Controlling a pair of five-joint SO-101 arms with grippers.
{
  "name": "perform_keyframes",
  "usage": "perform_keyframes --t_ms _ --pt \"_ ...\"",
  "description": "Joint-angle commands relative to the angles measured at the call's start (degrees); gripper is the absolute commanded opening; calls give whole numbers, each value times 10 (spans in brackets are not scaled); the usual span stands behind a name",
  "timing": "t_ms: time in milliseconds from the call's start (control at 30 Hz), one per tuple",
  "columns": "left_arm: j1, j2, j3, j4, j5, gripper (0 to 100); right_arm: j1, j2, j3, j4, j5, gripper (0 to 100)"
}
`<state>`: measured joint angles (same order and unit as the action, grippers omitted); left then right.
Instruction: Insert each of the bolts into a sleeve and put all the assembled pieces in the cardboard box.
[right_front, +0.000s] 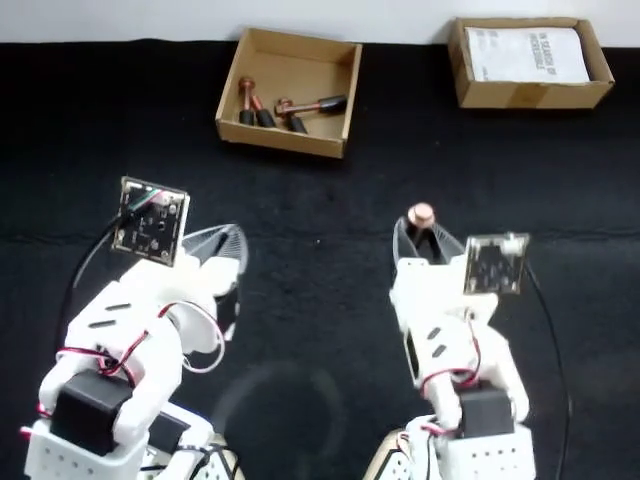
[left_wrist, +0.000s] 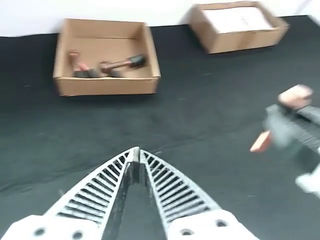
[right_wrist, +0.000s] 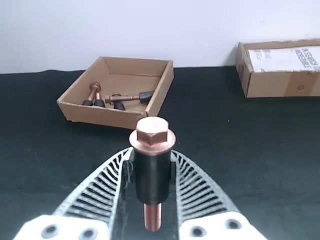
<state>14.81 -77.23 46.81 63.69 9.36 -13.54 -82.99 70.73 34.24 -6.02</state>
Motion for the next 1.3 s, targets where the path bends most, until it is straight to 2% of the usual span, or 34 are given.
perform_keyframes --t_ms 0,300,533,667,800,967,1100,1200,1267 --pt "-43 -62 68 -43 -10 13 7 154 -131 -45 0 8" --pt "-149 -237 317 -206 -9 13 -25 520 -429 -74 7 8" --pt "-229 -266 416 -259 -9 13 -96 758 -638 -76 130 8" --pt "-269 -266 455 -261 -9 13 -122 879 -756 -77 262 8" --pt "-291 -268 502 -280 -9 13 -128 990 -894 -77 336 8" --pt "-291 -266 502 -284 -9 13 -129 1106 -1035 -75 420 8" --pt "-282 -268 502 -208 -9 14 -127 1180 -1109 -76 507 8" --pt "-275 -268 502 -200 -11 15 -127 1221 -1142 -75 569 8" --pt "-275 -269 502 -200 -11 15 -127 1240 -1142 -73 581 8"
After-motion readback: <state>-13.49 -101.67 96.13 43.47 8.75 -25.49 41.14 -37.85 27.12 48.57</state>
